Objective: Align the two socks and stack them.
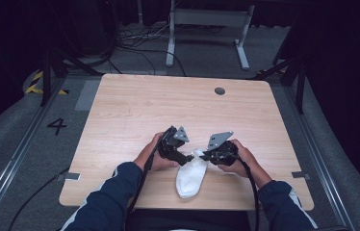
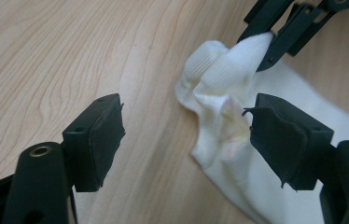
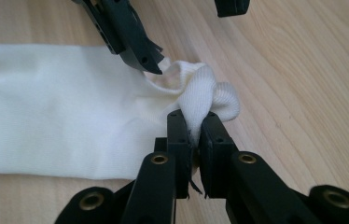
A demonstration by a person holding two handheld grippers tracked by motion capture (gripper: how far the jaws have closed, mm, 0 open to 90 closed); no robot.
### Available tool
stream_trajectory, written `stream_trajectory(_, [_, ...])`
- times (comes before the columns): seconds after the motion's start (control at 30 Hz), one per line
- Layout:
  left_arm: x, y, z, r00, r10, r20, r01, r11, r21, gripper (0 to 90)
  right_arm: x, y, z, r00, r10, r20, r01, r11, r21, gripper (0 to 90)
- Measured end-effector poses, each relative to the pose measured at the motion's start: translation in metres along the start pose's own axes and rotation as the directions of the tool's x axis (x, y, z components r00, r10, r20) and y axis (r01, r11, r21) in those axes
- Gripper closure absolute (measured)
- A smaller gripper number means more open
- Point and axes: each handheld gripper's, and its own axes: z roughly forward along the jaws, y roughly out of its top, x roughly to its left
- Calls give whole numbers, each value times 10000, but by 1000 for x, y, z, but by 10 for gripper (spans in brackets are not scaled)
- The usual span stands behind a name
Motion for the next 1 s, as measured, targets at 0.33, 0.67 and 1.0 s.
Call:
stream_trajectory(0.33, [9, 8, 26, 9967, -215, 782, 197, 9995, 236, 403, -5, -8, 9, 9997, 244, -90, -242, 9993, 292, 830])
stream_trajectory(0.67, [14, 6, 28, 9786, -550, 1981, 550, 9985, 54, 724, -7, -10, 8, 9995, 301, 72, -301, 9995, 2, 831])
stream_trajectory(1.0, [0, 9, 6, 9994, 246, 254, -235, 9988, -423, 808, -7, -7, 0, 9973, 446, 585, -404, 9967, -706, 843])
